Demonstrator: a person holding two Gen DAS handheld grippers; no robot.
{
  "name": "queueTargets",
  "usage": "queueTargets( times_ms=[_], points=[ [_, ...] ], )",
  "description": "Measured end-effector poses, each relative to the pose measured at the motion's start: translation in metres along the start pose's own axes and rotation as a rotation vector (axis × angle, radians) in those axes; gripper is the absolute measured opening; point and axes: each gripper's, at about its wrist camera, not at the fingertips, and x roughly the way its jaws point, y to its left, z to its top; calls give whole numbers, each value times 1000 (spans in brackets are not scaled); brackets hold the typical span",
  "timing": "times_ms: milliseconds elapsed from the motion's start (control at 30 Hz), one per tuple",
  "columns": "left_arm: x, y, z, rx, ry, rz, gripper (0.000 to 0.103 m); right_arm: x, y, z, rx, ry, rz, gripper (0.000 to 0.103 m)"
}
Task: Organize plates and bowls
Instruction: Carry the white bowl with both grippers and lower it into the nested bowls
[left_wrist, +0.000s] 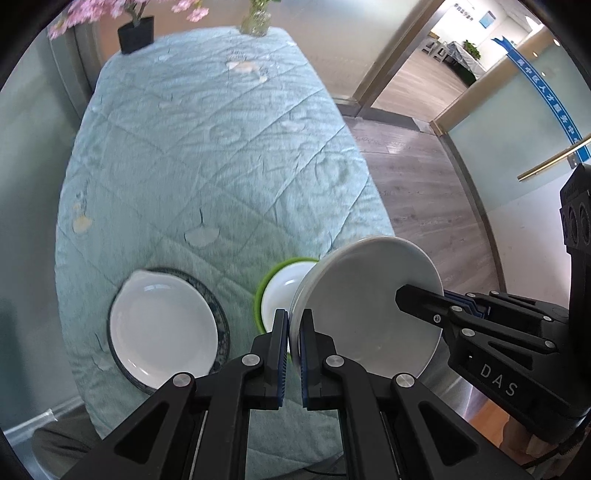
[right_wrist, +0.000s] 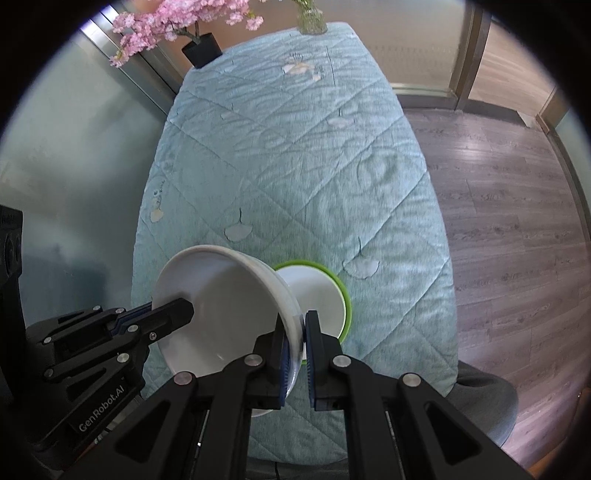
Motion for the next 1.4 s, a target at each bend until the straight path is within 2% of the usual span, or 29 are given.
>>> queueTargets(
  times_ms=[100, 367, 600, 833, 1400],
  points=[
    [13, 9, -3, -29, 32, -20, 2, 12, -3, -2, 14, 26, 7, 7],
    [47, 16, -3, -31, 92, -28, 2, 38, -9, -10, 36, 82, -5, 7],
    [80, 20, 1, -34, 145, -45, 3, 68, -29, -9, 109, 128, 8, 7],
    [110, 28, 6, -32, 186, -62, 2, 90, -32, -5, 117, 169, -30, 7],
    [143, 39, 11, -48, 228, -74, 2, 118, -33, 3, 124, 187, -107, 7]
  ],
)
